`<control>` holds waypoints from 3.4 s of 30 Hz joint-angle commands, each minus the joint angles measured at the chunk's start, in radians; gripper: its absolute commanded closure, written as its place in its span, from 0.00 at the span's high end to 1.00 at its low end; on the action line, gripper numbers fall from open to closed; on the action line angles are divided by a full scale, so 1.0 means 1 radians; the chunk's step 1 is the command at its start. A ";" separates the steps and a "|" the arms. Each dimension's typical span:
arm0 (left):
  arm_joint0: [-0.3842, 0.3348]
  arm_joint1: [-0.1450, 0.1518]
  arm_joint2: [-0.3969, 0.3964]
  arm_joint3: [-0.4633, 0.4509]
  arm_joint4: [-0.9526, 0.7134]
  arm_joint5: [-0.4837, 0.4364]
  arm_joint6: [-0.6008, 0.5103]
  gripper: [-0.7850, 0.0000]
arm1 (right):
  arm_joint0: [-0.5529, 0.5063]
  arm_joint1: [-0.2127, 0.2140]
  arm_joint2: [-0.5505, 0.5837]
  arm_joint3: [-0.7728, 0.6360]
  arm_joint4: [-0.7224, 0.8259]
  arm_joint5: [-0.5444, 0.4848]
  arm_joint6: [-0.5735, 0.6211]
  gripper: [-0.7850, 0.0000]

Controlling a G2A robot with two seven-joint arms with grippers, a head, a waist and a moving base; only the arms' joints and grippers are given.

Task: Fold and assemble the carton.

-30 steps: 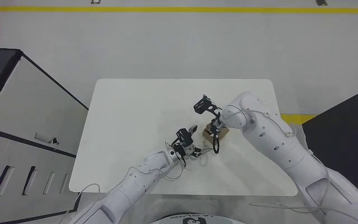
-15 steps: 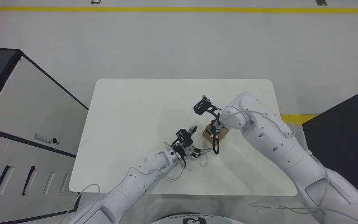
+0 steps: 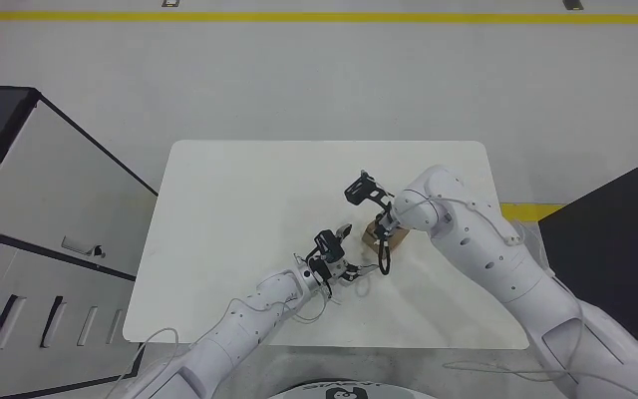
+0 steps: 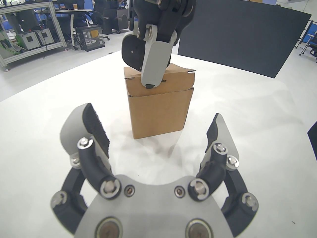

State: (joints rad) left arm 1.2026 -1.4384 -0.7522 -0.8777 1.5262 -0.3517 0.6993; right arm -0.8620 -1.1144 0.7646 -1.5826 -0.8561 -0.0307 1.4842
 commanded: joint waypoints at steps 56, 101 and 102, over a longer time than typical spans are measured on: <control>0.000 -0.001 0.006 0.002 -0.003 0.003 0.004 1.00 | -0.020 -0.012 0.012 -0.009 -0.041 -0.030 0.022 0.14; 0.005 0.003 0.000 0.001 -0.007 0.006 0.009 1.00 | -0.053 0.001 0.029 -0.055 -0.078 -0.057 0.052 0.42; 0.005 0.003 0.000 0.000 -0.007 0.006 0.009 1.00 | -0.052 0.002 0.028 -0.055 -0.078 -0.058 0.052 0.42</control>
State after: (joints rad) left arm 1.2071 -1.4352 -0.7522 -0.8770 1.5188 -0.3462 0.7086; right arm -0.9148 -1.1131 0.7937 -1.6373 -0.9343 -0.0881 1.5359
